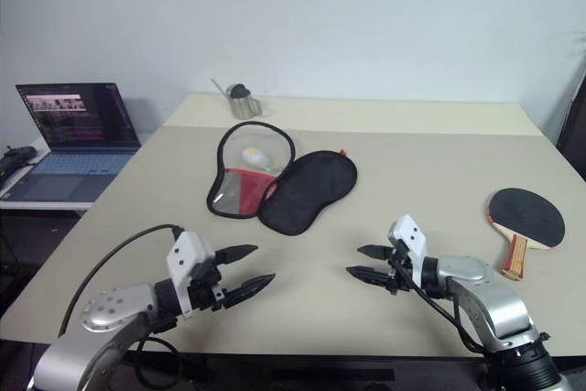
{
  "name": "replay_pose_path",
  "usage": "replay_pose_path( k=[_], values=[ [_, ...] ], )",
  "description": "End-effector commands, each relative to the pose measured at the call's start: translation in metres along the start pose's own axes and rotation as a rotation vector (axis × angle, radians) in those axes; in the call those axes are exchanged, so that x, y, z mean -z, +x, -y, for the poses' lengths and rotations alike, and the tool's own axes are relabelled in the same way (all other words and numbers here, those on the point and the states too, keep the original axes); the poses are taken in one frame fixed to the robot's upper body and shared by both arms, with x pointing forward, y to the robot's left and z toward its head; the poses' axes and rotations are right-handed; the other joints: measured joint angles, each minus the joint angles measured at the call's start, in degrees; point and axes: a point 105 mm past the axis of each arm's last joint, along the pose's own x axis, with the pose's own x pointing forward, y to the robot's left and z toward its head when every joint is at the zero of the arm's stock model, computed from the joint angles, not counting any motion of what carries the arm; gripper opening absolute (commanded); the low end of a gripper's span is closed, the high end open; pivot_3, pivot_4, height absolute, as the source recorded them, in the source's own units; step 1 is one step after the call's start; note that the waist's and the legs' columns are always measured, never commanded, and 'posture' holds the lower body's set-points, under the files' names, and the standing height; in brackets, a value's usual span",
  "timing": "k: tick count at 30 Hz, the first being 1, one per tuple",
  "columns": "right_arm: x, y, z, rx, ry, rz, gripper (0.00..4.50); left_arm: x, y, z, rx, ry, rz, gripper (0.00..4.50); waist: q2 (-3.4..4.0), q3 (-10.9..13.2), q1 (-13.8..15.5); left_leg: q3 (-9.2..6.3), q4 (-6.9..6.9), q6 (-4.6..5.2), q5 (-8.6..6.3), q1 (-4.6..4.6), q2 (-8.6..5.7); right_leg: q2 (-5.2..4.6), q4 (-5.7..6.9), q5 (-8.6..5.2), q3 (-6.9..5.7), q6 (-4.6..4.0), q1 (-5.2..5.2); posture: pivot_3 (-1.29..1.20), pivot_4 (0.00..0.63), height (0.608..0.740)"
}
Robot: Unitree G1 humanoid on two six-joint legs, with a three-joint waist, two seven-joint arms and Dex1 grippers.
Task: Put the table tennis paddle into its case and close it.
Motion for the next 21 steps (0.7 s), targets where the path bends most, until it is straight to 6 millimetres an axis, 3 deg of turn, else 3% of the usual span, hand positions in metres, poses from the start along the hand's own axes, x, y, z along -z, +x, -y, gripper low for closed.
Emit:
replay_pose_path(
  k=[1,6,13,21],
  values=[
    [-0.021,0.005,0.004,0.003,-0.057,0.061,2.79,-0.015,-0.006,-0.012,-0.044,0.04,0.043,3.65,0.0,0.0,-0.11,0.0,0.0,0.0,0.0,0.0,0.0,0.0,0.0,0.0,0.0,0.0,0.0,0.0,0.15,0.74],
    [-0.036,0.01,0.007,0.014,-0.082,0.095,2.79,-0.025,-0.017,-0.04,-0.115,0.067,0.053,3.65,0.0,0.0,-0.09,-0.04,0.01,0.0,0.0,0.0,0.0,0.02,0.03,0.0,-0.04,0.0,-0.02,0.0,0.15,0.74],
    [-0.049,0.02,0.018,0.063,-0.077,0.105,2.79,-0.039,-0.03,-0.06,-0.068,0.075,0.037,3.65,-0.03,0.02,-0.14,-0.01,-0.02,0.0,0.0,-0.04,0.0,0.01,0.02,0.0,-0.03,0.0,-0.07,0.0,0.15,0.74],
    [-0.07,0.056,0.032,0.135,0.011,-0.008,2.79,-0.049,-0.041,-0.088,-0.042,0.048,0.031,3.65,-0.02,0.02,-0.29,0.0,-0.06,-0.01,0.0,-0.05,0.01,0.02,0.1,-0.01,-0.03,-0.04,-0.17,0.0,0.15,0.74]
  ],
)
